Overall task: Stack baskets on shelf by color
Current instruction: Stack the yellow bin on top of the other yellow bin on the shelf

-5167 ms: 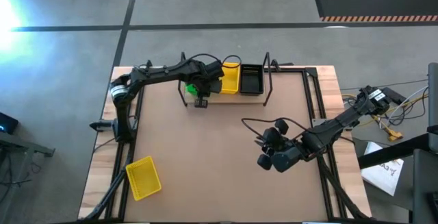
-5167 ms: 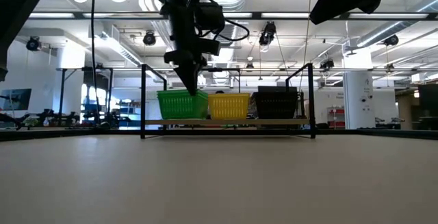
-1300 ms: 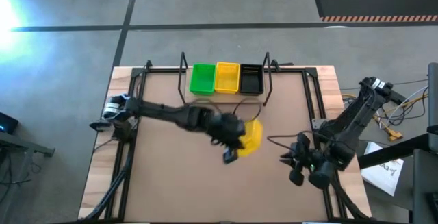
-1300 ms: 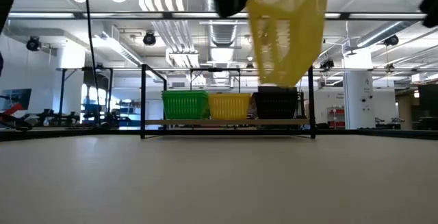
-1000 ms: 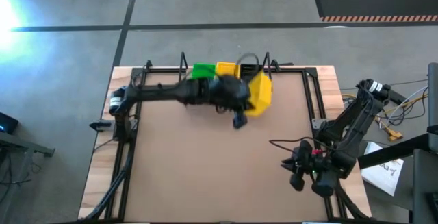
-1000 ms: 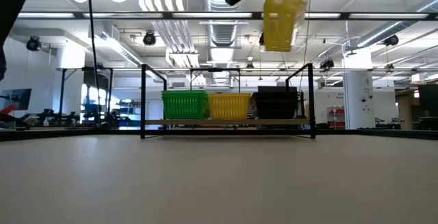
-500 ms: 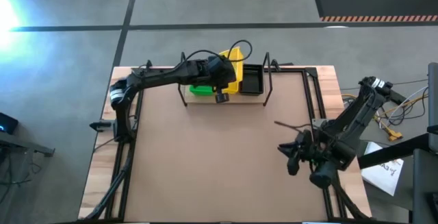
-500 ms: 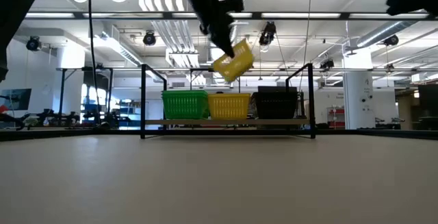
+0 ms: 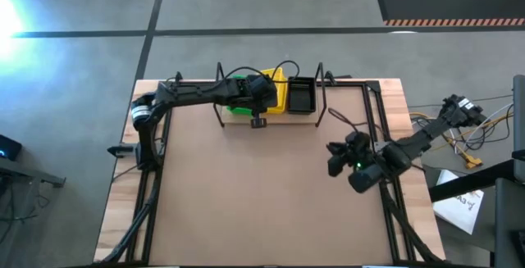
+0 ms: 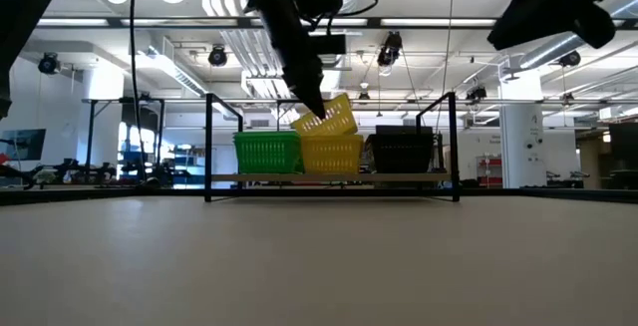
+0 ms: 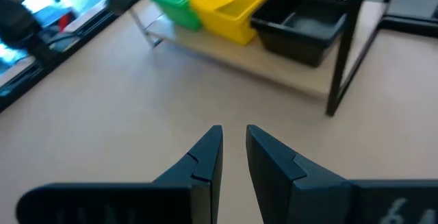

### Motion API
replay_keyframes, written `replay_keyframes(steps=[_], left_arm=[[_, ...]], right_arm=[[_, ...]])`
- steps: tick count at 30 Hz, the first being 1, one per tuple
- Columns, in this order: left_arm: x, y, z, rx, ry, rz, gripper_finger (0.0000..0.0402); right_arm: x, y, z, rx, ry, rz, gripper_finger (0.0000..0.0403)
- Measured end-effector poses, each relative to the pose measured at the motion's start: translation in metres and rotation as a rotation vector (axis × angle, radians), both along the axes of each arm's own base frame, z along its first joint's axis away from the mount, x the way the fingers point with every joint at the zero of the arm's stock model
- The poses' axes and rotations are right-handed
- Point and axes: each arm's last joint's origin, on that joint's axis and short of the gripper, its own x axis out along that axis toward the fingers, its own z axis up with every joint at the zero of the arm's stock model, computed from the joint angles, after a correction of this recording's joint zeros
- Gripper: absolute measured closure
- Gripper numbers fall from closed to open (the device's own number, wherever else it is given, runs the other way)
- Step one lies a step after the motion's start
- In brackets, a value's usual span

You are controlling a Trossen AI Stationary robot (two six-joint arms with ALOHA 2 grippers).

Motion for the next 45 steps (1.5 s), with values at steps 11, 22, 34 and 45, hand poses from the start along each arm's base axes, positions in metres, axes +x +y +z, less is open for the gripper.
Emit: replay_keyframes(steps=[11, 22, 34, 45], left_arm=[[0.002, 0.001, -0.012, -0.019, -0.013, -0.010, 0.0400], [0.004, 0.004, -0.014, -0.075, -0.039, -0.035, 0.0323], [-0.001, 0.004, 0.005, -0.153, -0.040, -0.080, 0.0264], [0.009, 0.007, -0.007, -0.124, -0.026, -0.112, 0.0370]], right_arm=[[0.020, -0.017, 0.007, -0.031, -0.044, -0.039, 0.0344], [0.031, -0.023, 0.013, -0.024, -0.092, -0.016, 0.0344], [0.032, -0.026, 0.013, -0.023, -0.096, -0.030, 0.0344], [0.032, -0.025, 0.013, -0.005, -0.090, -0.014, 0.0344]])
